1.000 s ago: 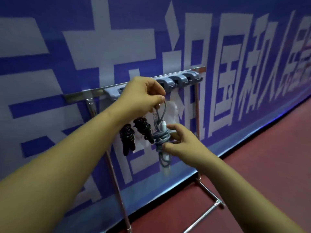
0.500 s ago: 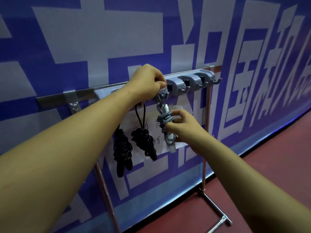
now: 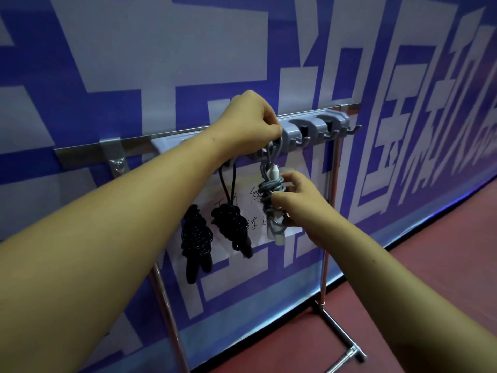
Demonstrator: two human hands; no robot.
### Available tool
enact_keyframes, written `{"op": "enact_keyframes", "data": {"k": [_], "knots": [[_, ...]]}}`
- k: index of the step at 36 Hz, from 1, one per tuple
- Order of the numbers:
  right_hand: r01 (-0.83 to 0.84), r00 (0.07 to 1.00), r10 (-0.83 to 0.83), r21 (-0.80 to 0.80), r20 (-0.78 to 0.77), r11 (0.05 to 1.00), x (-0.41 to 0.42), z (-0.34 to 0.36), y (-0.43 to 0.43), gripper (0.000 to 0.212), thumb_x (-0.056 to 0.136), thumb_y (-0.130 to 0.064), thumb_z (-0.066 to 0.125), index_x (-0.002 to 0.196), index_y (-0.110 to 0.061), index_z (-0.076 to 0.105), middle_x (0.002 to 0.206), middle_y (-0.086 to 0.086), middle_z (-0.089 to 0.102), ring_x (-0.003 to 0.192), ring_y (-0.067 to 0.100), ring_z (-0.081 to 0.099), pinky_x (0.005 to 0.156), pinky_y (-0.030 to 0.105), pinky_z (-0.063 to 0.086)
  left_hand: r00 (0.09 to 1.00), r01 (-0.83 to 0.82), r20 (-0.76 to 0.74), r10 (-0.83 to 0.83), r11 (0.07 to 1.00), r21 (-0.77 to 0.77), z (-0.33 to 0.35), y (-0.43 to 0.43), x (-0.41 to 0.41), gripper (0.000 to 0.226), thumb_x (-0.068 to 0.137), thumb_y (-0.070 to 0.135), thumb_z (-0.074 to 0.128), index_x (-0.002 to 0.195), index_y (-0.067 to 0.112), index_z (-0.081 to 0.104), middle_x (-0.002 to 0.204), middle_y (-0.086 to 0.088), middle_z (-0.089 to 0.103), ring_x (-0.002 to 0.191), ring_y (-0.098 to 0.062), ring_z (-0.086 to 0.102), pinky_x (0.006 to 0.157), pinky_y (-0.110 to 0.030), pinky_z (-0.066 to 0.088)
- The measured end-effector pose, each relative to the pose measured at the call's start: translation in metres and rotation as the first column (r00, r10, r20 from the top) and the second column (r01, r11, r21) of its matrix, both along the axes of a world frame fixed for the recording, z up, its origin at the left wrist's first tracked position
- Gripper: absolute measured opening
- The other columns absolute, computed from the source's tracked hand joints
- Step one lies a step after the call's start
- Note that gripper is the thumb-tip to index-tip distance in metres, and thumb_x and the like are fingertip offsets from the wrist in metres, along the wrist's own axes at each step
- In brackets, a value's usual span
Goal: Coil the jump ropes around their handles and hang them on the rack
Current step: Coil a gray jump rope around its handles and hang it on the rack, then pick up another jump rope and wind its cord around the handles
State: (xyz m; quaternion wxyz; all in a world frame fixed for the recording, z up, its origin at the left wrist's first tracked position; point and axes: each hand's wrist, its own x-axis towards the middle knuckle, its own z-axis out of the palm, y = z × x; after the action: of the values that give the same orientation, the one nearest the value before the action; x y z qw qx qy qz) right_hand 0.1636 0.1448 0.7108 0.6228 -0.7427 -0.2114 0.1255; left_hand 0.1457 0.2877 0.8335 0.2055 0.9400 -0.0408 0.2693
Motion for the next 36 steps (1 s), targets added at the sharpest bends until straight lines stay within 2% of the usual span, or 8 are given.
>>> {"op": "enact_keyframes", "data": {"k": [5, 10, 13, 17, 22, 27, 31, 36], "knots": [[0.022, 0.998, -0.026, -0.078, -0.049, 0.997, 0.003, -0.005, -0.005, 0.038, 0.094, -0.004, 0.060, 0.129, -0.017, 0.050, 0.090, 0.007, 0.068, 0.061, 0.009, 0.065, 0.058, 0.031, 0.051, 0.994, -0.046, -0.097, 0.047, 0.999, 0.011, -0.004, -0.001, 0.004, 0.014, 0.088, 0.017, 0.069, 0.088, 0.017, 0.083, 0.078, -0.002, 0.076, 0.068, -0.007, 0.067, 0.064, -0.024, 0.056], [0.027, 0.998, -0.035, -0.129, -0.056, 0.991, 0.002, -0.007, -0.009, 0.045, 0.093, -0.001, 0.061, 0.133, -0.018, 0.048, 0.100, 0.012, 0.071, 0.089, 0.024, 0.071, 0.076, 0.040, 0.060, 0.987, -0.077, -0.142, 0.076, 0.997, 0.000, -0.001, -0.001, 0.004, 0.014, 0.085, 0.016, 0.069, 0.082, 0.019, 0.083, 0.073, 0.001, 0.076, 0.070, -0.012, 0.071, 0.057, -0.023, 0.056], [0.025, 0.999, -0.030, -0.159, -0.035, 0.987, -0.002, -0.004, -0.012, 0.051, 0.095, -0.010, 0.064, 0.141, -0.020, 0.047, 0.117, 0.008, 0.067, 0.096, 0.017, 0.068, 0.072, 0.031, 0.054, 0.990, -0.064, -0.129, 0.061, 0.998, -0.016, -0.001, -0.005, -0.001, 0.015, 0.086, 0.014, 0.068, 0.082, 0.016, 0.082, 0.075, -0.002, 0.075, 0.070, -0.016, 0.072, 0.059, -0.028, 0.061], [0.087, 0.996, -0.084, -0.171, 0.029, 0.981, -0.007, 0.004, -0.025, 0.060, 0.092, -0.018, 0.068, 0.147, -0.022, 0.045, 0.138, 0.007, 0.053, 0.108, 0.018, 0.059, 0.091, 0.040, 0.051, 0.999, -0.013, -0.046, 0.010, 0.997, -0.071, 0.001, -0.017, -0.011, 0.018, 0.090, 0.018, 0.064, 0.082, 0.015, 0.080, 0.072, -0.006, 0.074, 0.065, -0.020, 0.072, 0.050, -0.025, 0.054], [0.142, 0.989, -0.136, -0.152, 0.050, 0.978, -0.025, 0.019, -0.058, 0.045, 0.092, -0.023, 0.069, 0.135, -0.022, 0.054, 0.122, 0.005, 0.062, 0.103, 0.018, 0.063, 0.092, 0.045, 0.056, 0.985, 0.141, -0.076, -0.152, 0.980, -0.138, -0.001, -0.057, -0.030, 0.021, 0.090, 0.026, 0.069, 0.077, 0.012, 0.078, 0.070, -0.015, 0.070, 0.054, -0.013, 0.055, 0.051, -0.025, 0.048], [0.203, 0.979, -0.202, -0.238, 0.029, 0.950, -0.050, 0.004, -0.114, 0.018, 0.089, -0.018, 0.062, 0.107, -0.017, 0.065, 0.100, 0.015, 0.075, 0.084, 0.023, 0.074, 0.067, 0.033, 0.051, 0.906, 0.306, -0.258, -0.335, 0.940, -0.149, -0.036, -0.114, -0.044, 0.025, 0.095, 0.030, 0.069, 0.082, 0.010, 0.077, 0.065, -0.003, 0.070, 0.053, -0.009, 0.062, 0.049, -0.019, 0.047], [0.254, 0.961, -0.277, -0.355, -0.016, 0.900, -0.073, -0.025, -0.184, 0.011, 0.092, -0.014, 0.059, 0.093, -0.008, 0.068, 0.097, 0.013, 0.078, 0.076, 0.022, 0.074, 0.068, 0.032, 0.045, 0.840, 0.376, -0.350, -0.415, 0.910, -0.175, -0.083, -0.170, -0.041, 0.031, 0.094, 0.036, 0.069, 0.083, 0.008, 0.074, 0.072, -0.006, 0.072, 0.063, -0.016, 0.071, 0.064, -0.035, 0.059], [0.325, 0.915, -0.396, -0.440, -0.079, 0.837, -0.093, -0.083, -0.269, 0.009, 0.091, -0.012, 0.060, 0.083, -0.013, 0.065, 0.094, 0.013, 0.079, 0.073, 0.020, 0.072, 0.069, 0.033, 0.045, 0.728, 0.431, -0.470, -0.499, 0.866, -0.252, -0.159, -0.242, -0.033, 0.021, 0.094, 0.027, 0.069, 0.088, 0.007, 0.069, 0.076, -0.004, 0.072, 0.068, -0.019, 0.074, 0.059, -0.026, 0.056]]}}
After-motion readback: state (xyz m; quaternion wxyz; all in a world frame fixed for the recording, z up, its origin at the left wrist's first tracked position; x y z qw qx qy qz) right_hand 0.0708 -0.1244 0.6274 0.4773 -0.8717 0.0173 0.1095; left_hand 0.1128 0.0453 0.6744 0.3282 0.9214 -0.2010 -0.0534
